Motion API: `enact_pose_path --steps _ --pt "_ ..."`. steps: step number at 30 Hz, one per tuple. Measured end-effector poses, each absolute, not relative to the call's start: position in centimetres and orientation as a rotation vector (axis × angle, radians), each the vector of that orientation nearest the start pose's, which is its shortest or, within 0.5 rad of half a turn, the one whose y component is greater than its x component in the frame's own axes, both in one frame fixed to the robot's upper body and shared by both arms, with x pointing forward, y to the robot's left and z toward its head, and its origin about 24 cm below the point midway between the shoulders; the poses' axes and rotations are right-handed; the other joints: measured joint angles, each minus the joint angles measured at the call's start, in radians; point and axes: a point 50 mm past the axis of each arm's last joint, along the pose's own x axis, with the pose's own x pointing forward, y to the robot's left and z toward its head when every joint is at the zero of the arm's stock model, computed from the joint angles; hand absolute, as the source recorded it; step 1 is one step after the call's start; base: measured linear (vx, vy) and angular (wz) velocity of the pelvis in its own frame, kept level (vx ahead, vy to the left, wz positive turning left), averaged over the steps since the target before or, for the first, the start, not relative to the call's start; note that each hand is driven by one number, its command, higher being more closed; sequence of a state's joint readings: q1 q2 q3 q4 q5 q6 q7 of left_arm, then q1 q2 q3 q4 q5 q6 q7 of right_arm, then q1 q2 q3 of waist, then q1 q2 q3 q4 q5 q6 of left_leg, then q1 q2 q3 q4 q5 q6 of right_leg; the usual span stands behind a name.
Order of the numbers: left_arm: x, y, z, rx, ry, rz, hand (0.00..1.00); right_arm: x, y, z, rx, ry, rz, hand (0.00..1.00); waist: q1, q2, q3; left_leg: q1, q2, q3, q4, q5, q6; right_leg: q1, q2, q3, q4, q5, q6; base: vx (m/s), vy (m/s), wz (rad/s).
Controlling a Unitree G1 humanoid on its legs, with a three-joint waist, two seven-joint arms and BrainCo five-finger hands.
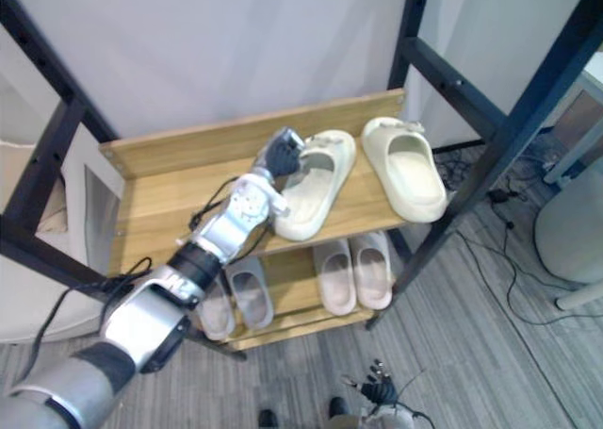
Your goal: Organize the slippers on the shoe rack
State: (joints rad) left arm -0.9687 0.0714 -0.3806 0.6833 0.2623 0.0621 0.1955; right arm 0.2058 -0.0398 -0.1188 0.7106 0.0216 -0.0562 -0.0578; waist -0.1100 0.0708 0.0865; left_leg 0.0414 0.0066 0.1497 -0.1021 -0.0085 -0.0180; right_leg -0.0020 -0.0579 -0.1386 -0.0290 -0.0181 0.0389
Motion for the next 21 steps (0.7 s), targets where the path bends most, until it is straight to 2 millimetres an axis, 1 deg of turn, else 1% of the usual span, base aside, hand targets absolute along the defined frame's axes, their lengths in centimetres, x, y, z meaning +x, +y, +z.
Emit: enact_pose_path --steps 13,17,21 --pt "38.2 3.0 17.7 0.599 -0.33 -0.179 0.0 11.7 -19.7 -13.1 -0.001 0.838 -0.251 0.0 0.0 0.006 0.002 -0.003 -0.001 -0.009 0.0 0.0 0.0 -0.001 -0.002 -0.011 0.005 -0.007 0.002 0.0 0.0 0.01" --pt "37.8 2.6 19.0 0.554 -0.383 -0.187 0.0 11.7 -19.7 -13.1 -0.002 0.84 -0.251 0.0 0.002 0.007 0.001 -0.004 -0.002 -0.025 0.001 0.0 0.0 0.004 -0.003 -0.022 0.007 -0.012 0.001 0.0 -0.002 0.09" --pt "37.7 2.9 20.0 0.503 -0.412 -0.175 0.0 11.6 -19.7 -13.2 -0.002 0.845 -0.251 0.0 0.003 0.008 0.001 -0.005 -0.002 -0.03 0.003 0.0 0.0 0.006 -0.003 -0.03 0.007 -0.014 0.0 0.0 -0.003 0.06"
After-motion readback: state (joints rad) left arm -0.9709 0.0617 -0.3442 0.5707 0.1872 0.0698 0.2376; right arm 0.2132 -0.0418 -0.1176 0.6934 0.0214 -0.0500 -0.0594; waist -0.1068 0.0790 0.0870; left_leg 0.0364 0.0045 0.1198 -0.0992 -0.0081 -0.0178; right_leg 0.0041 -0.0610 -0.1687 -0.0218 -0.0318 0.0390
